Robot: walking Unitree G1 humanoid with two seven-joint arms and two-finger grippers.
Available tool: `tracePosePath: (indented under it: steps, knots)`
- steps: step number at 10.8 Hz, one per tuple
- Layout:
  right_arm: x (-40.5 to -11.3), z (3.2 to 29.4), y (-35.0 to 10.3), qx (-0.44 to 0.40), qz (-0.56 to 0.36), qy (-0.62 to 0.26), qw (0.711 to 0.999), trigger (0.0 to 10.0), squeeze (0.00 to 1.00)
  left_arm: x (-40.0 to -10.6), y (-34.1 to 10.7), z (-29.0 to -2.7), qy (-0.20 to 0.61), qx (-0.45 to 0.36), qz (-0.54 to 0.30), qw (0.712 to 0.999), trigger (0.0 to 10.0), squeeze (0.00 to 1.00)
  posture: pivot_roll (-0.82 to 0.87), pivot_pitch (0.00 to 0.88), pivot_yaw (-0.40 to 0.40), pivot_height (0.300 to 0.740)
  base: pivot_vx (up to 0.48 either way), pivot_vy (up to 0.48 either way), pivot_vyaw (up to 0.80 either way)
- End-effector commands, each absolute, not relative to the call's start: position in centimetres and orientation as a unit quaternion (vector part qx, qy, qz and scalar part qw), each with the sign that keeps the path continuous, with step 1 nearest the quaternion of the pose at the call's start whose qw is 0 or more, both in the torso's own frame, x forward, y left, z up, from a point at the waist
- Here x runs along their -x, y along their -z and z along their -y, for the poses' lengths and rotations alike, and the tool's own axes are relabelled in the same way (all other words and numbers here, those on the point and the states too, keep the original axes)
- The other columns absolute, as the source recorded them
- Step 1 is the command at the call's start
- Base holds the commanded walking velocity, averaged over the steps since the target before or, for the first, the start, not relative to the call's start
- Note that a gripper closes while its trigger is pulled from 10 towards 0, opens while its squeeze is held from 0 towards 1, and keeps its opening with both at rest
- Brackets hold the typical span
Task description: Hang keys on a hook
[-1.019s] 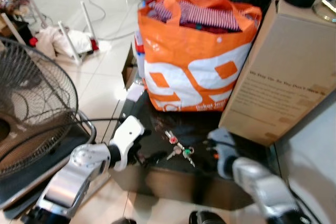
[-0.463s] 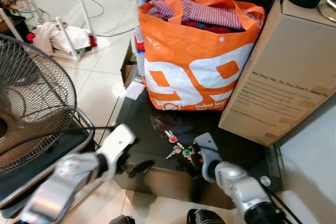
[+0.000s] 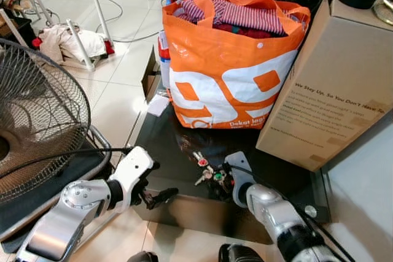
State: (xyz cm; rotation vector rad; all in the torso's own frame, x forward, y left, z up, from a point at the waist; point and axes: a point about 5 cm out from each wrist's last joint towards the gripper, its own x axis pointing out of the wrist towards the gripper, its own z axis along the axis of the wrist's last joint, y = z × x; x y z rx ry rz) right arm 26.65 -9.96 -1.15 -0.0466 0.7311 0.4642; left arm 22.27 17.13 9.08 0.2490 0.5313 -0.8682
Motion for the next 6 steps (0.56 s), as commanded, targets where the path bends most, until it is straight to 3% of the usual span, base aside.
tracePosePath:
  steps: [1, 3, 6]
  knots:
    - [-25.6, 12.1, 2.8, 0.042, -0.402, -0.181, 0.896, 0.0, 0.00, -22.1, -9.4, -17.1, 0.415, -0.123, -0.250, 0.866, 10.0, 0.00, -0.10, 0.152, -0.012, 0.740, 0.000, 0.000, 0.00]
    - [-25.3, 12.9, 3.2, 0.097, -0.405, -0.189, 0.889, 0.0, 0.00, -22.2, -9.4, -16.9, 0.416, -0.122, -0.249, 0.866, 10.0, 0.00, -0.11, 0.147, -0.011, 0.740, 0.000, 0.000, 0.00]
    - [-25.3, 14.8, 3.5, 0.108, -0.412, -0.151, 0.892, 0.0, 0.00, -22.4, -9.5, -16.9, 0.416, -0.124, -0.246, 0.867, 10.0, 0.00, -0.11, 0.146, -0.004, 0.740, 0.000, 0.000, 0.00]
